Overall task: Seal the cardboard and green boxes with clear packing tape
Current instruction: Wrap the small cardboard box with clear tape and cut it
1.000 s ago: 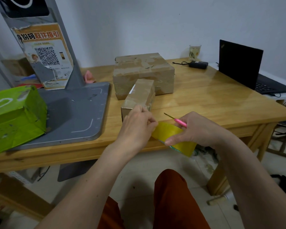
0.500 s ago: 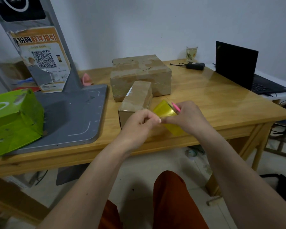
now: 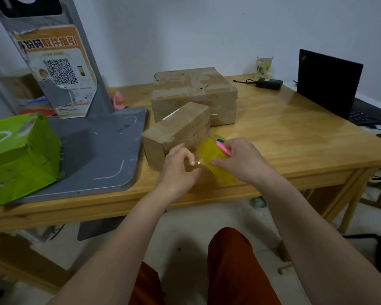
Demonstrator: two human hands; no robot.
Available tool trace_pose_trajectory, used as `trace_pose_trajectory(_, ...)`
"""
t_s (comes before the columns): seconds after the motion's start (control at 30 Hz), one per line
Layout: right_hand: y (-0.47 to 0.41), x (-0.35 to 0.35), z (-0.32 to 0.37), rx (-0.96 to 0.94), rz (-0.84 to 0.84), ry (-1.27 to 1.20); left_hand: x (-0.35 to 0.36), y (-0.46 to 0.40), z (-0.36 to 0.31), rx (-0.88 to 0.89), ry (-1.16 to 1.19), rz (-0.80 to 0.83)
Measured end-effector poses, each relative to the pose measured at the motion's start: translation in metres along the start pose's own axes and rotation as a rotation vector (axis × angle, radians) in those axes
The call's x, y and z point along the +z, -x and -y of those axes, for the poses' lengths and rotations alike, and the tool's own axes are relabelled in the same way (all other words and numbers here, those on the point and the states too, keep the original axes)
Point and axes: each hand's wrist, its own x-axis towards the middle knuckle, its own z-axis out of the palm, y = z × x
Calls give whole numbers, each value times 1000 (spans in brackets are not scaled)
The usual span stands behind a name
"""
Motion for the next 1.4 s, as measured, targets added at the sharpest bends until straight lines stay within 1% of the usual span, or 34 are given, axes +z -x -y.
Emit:
trace_pose_trajectory(0.1,-3,8,4,-28,16,-6,-8,-2,3,32,20,-55)
trace_pose_trajectory(0.23,-4,16,7,-52,7,-19,-16,2,-3,95,113,-65)
trace_pose_trajectory(0.4,0,17,0,-26,-51,-89,-12,3,5,-11,302,-151)
trace_pose_trajectory(0.5,4,14,-14,-60,39,-135,-11,0,4,-60,418,-219)
trace_pose_trajectory(0.57,5,10,-21,-101,111,-218,-12,-3,0,-66,470,-244)
trace_pose_trajectory(0.7,8,-3,-22,-104,146,-502,-13,-2,-10,14,441,-247)
trace_pose_trajectory(0.73,9,-6,-22,-114,163,-532,-14,-1,-13,28,439,-245)
trace_pose_trajectory(0.87,11,-12,-27,-127,184,-499,-15,4,-21,17,538,-189)
trace_pose_trajectory(0.97,9,-13,-27,-120,204,-495,-18,9,-30,9,595,-186)
trace_pose_trajectory(1.07,7,-17,-24,-109,187,-487,-20,11,-37,-11,691,-169)
trace_pose_trajectory(1.2,-1,-16,-18,-111,133,-401,-23,11,-38,-63,807,-188)
trace_pose_trajectory(1.3,-7,-16,-18,-73,85,-328,-20,12,-38,-66,834,-189)
trace_pose_trajectory(1.4,-10,-15,-16,-113,94,-237,-22,11,-35,-101,856,-267)
